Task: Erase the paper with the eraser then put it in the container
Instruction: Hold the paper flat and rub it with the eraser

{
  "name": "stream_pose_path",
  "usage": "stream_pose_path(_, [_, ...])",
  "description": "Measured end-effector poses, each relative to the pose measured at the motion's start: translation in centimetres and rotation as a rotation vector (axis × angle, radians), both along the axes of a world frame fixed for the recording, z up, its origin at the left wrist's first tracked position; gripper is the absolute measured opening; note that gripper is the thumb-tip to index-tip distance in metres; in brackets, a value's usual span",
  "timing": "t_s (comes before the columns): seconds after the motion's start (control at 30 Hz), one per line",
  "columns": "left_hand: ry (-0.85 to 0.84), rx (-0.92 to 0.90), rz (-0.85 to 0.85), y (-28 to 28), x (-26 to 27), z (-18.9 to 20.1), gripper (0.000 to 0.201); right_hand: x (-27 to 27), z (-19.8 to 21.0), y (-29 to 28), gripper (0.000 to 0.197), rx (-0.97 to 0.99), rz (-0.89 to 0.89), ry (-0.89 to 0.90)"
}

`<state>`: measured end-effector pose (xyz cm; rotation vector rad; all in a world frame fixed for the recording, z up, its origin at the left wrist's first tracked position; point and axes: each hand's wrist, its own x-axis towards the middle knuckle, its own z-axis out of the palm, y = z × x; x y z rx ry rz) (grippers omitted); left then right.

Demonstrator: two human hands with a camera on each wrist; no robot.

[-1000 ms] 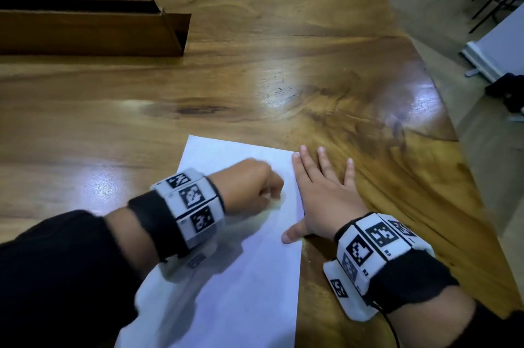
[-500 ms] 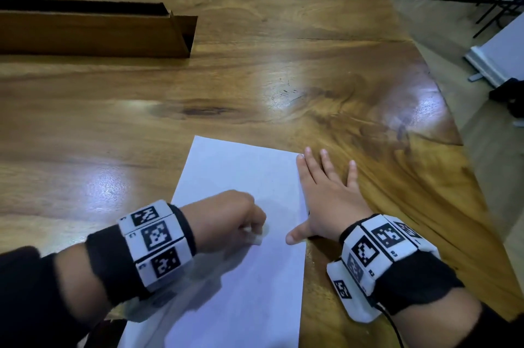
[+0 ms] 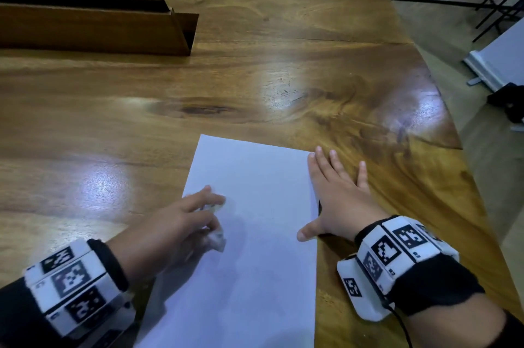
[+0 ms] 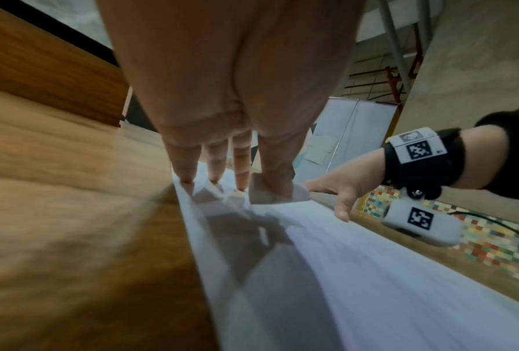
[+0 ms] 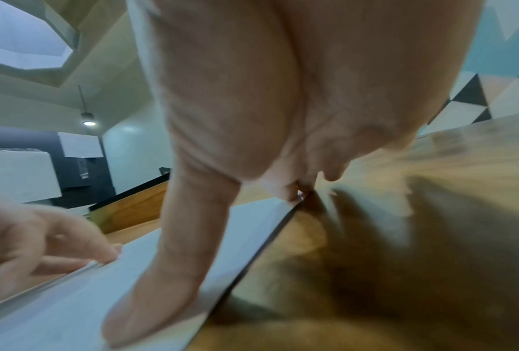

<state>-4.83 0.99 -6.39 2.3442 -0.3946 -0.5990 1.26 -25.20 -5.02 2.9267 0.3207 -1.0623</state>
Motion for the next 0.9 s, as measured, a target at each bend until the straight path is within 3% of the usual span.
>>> stream_pose_path(0.13, [-0.089, 0.006, -0.023, -1.8, 1.7, -0.4, 0.046, 0.9, 0.6, -1.5, 0.132, 0.039, -0.025, 0.001])
stream_pose_path(0.3, [-0.124, 0.067, -0.071, -3.1, 4.6, -0.3, 0.032, 1.1, 0.8, -1.8, 0.105, 0.153, 0.034, 0.017])
stream_pose_path(0.4, [-0.134, 0.056, -0.074, -3.3, 4.9, 0.0, 0.016, 0.7, 0.4, -1.6, 0.114, 0.169, 0.019, 0.014])
stream_pose_path(0.57, [-0.072, 0.157, -0.099, -3.5, 4.7, 0.7, 0.032, -0.2, -0.3, -1.0, 0.13, 0.13, 0.012, -0.032])
stream_pose_path(0.9, [-0.164, 0.199, -0.023, -8.1, 6.8, 2.5, 0.024, -0.4, -0.6, -0.7, 0.141, 0.228, -0.032, -0.013])
